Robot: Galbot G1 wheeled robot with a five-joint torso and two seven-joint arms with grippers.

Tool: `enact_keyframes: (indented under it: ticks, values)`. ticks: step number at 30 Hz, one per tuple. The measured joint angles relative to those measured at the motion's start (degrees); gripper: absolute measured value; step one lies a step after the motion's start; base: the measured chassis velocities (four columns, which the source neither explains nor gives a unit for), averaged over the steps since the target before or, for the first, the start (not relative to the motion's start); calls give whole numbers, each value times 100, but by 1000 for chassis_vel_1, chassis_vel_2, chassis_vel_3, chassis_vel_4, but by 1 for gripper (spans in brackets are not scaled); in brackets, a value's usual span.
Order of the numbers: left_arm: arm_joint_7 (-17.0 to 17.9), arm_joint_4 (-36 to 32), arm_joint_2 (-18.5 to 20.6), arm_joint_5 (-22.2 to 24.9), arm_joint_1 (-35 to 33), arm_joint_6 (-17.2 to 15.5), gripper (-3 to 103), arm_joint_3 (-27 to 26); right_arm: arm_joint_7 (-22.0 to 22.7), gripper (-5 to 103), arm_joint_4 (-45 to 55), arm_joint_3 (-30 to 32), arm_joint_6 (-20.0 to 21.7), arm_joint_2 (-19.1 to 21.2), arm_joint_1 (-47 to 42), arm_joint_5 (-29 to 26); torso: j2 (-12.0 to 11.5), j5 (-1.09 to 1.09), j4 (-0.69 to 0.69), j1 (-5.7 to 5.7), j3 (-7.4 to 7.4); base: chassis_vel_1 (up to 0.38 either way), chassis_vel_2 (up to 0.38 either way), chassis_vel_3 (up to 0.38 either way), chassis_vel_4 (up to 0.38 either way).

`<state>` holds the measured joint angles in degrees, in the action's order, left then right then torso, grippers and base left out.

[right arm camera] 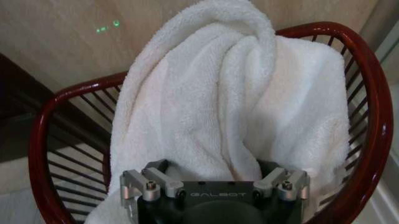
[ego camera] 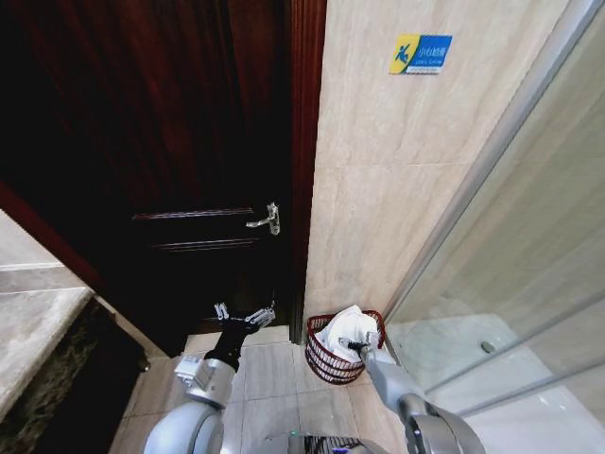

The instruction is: Discard the used towel into the hamper.

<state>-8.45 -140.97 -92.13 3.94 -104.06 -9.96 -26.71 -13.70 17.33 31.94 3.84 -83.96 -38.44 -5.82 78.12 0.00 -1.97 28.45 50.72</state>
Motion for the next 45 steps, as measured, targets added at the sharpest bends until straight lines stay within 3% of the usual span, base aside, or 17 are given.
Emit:
enact_keyframes:
  ticks: [11, 14, 23, 27, 28, 30, 32, 35, 37, 38, 39, 40, 42, 44, 45]
  values:
    - [0, 0, 0, 0, 0, 0, 100, 0, -62, 100, -218, 62, -8, -30, -56, 404, 1, -3, 0, -1, 0, -91, 121, 84, -131]
    - [0, 0, 0, 0, 2, 0, 100, 0, -1, 100, -462, 145, -88, -85, -190, 965, -1, 2, 0, 5, 2, -175, 228, 157, -214]
    - [1, 0, 0, 0, 0, 0, 100, 0, -55, 100, -55, 67, -52, -31, -462, 671, -1, -1, 0, 0, 0, -79, 79, 38, -47]
    - [0, 0, 0, 0, -1, 0, 100, 0, -65, 100, 527, -24, -80, -29, -841, 423, 1, -1, -2, -3, -1, 32, -40, -26, 52]
    - [0, 0, 0, 0, -1, 0, 100, 0, -37, 100, 748, -44, -243, -29, -1015, 588, 1, 2, 0, -4, -1, 0, 0, 0, 0]
    - [0, 0, 0, 0, -1, 0, 100, 0, -18, 100, 974, -41, -1287, 61, -1340, 1429, 1, 3, -1, -3, -1, 0, 0, 0, 0]
    - [0, 0, 0, 0, 0, 0, 100, 1, -73, 100, 1271, -40, -1385, 122, -1563, 1552, 1, -2, -1, -1, -1, 0, 0, 0, 0]
    - [-1, 0, 1, 0, 0, 0, 100, 1, -403, 100, 2498, -81, -1013, 318, -2282, 1214, 0, 6, 4, 1, 1, 0, 0, 0, 0]
    - [0, 0, 0, 0, 0, 0, 100, 0, -592, 100, 3457, -60, -963, 500, -2808, 1052, 1, -12, 1, 1, 0, 0, 0, 0, 0]
    - [0, 0, 0, 0, 0, 0, 100, 0, -592, 100, 3457, -60, -963, 500, -2808, 1052, 1, -12, 1, 1, 0, 0, 0, 0, 0]
    - [0, 0, 0, 0, 0, 0, 100, 0, -645, 100, 4040, -68, -1029, 611, -3125, 976, 0, 7, 3, 0, 1, 0, 0, 0, 0]
    - [0, 0, 0, 0, 0, 0, 100, 0, -679, 100, 4351, -56, -1103, 687, -3240, 918, 0, 3, 3, 1, 0, 0, 0, 0, 0]
    - [0, 0, 0, 0, 1, 0, 100, 0, -761, 100, 4614, -29, -1161, 728, -3288, 802, 1, -6, 2, 0, 0, 0, 0, 0, 0]
    - [0, 0, 0, 0, 1, 0, 100, 0, -862, 100, 4806, -39, -1235, 749, -3124, 273, 1, 4, 1, -1, 0, 0, 0, 0, 0]
    - [0, 0, 0, 0, 1, 0, 100, 0, -862, 100, 4806, -39, -1235, 749, -3124, 273, 1, 4, 1, -1, 0, 0, 0, 0, 0]
